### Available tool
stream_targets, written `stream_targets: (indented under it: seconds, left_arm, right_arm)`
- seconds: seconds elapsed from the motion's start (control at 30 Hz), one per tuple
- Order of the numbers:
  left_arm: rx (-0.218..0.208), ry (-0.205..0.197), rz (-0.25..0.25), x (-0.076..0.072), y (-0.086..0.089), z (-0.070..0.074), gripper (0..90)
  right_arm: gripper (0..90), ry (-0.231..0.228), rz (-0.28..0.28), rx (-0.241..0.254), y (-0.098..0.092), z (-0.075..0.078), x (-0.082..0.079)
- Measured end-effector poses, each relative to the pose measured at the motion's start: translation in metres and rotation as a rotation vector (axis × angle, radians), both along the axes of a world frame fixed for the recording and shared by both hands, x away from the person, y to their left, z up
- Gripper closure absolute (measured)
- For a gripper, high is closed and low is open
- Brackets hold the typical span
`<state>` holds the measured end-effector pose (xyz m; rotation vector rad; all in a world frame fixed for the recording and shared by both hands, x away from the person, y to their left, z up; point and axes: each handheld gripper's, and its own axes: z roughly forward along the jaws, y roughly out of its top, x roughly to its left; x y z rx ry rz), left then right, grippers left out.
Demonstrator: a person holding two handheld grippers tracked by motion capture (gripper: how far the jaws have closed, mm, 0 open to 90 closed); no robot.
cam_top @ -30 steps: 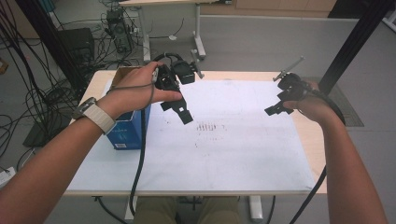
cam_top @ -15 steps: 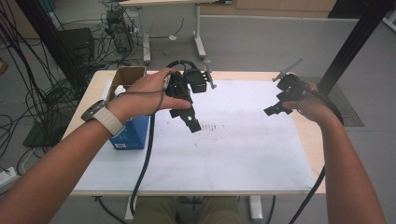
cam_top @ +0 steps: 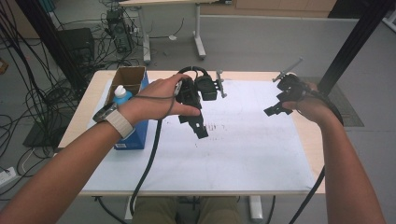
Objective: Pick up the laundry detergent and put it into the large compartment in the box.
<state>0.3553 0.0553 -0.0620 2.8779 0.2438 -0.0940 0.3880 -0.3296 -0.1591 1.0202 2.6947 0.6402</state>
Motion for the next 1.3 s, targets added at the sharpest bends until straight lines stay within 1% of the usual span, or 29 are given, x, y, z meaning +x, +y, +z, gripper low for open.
stream_targets:
  seconds: [0.03,0.1,0.17,0.27,0.33,0.4,0.63,0.87,0.9,1.3]
  left_arm:
    - [-0.007,0.001,0.005,-0.001,0.0,-0.001,6.0]
    - [-0.006,-0.001,-0.008,-0.001,-0.001,0.0,6.0]
    - [-0.009,-0.001,-0.01,-0.003,-0.001,-0.001,6.0]
    - [0.008,-0.01,-0.019,-0.005,-0.005,-0.002,6.0]
    - [0.004,-0.009,-0.024,-0.005,-0.004,-0.003,6.0]
    - [0.013,-0.013,-0.028,-0.006,-0.006,-0.005,6.0]
    - [0.011,-0.005,-0.028,-0.005,-0.005,-0.01,6.0]
    - [0.007,-0.001,-0.024,-0.005,-0.005,-0.011,6.0]
    - [0.015,-0.004,-0.028,-0.005,-0.006,-0.011,6.0]
    - [0.02,-0.002,-0.03,-0.005,-0.01,-0.011,6.1]
  right_arm:
    - [13.4,0.0,-0.001,0.002,0.0,0.0,0.0]
    - [13.3,0.0,0.0,0.002,0.0,0.0,0.0]
    - [13.3,0.0,-0.001,0.001,0.001,0.0,0.0]
    - [13.3,-0.002,-0.001,0.002,0.002,0.001,0.001]
    - [13.3,0.0,0.001,-0.001,0.004,0.0,0.002]
    - [13.3,0.0,0.003,-0.001,0.005,0.0,0.003]
    - [13.3,0.004,0.007,-0.001,0.008,-0.002,0.006]
    - [13.3,0.005,0.009,-0.001,0.009,-0.002,0.007]
    - [13.3,0.004,0.006,0.0,0.008,-0.002,0.006]
    - [13.2,0.005,0.005,0.003,0.005,-0.003,0.006]
